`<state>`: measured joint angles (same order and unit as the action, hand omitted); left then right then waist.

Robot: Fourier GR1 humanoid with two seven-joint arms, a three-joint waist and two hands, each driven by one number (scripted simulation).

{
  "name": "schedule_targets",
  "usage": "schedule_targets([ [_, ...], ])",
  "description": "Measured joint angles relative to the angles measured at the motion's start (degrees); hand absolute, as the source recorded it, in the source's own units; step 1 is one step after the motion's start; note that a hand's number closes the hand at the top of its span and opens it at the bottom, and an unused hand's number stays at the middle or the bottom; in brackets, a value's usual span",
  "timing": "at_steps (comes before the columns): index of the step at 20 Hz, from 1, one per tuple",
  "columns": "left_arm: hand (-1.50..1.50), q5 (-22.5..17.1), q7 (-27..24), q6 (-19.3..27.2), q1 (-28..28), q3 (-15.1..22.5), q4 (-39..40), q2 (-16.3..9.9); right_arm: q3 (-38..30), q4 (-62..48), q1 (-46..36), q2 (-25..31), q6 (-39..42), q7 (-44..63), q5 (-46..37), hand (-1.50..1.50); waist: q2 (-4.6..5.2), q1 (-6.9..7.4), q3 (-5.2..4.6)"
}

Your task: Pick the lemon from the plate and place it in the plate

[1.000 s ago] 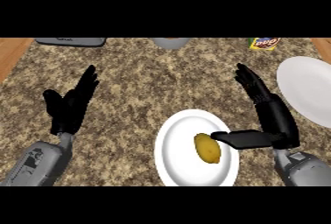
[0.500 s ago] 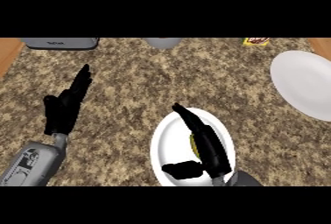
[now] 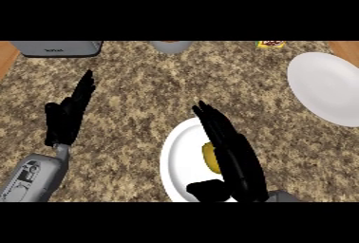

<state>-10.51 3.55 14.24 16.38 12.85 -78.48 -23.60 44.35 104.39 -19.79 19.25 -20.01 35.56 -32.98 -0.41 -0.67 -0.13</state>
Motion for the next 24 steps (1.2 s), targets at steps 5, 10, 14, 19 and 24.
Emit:
schedule_targets([
  [5,0.00,0.5,-0.6,-0.3,-0.3,0.1,0.2,0.5,-1.5,5.1,-4.4,3.7,15.5,13.7,3.2,-1.50,0.03,0.10,-0.04],
  [10,0.00,1.0,0.0,-0.5,-0.8,-0.1,-1.0,0.9,-5.1,9.3,-8.0,4.8,27.2,23.2,10.2,-1.50,0.15,0.44,0.02],
  [14,0.00,1.9,0.8,-0.7,-1.1,-0.1,-1.8,1.4,-6.1,8.4,-8.6,4.1,30.6,25.1,13.1,-1.50,0.24,0.65,0.06],
  [19,0.00,2.7,-0.1,-1.8,-0.6,-1.4,-0.6,2.1,-6.7,5.6,-8.9,1.8,32.5,25.2,13.9,-1.50,0.34,0.69,0.08],
  [24,0.00,3.8,0.1,-1.8,-0.8,-1.7,-0.7,3.2,-6.2,-0.3,-8.4,0.6,34.2,23.3,13.1,-1.50,0.40,0.88,0.10],
])
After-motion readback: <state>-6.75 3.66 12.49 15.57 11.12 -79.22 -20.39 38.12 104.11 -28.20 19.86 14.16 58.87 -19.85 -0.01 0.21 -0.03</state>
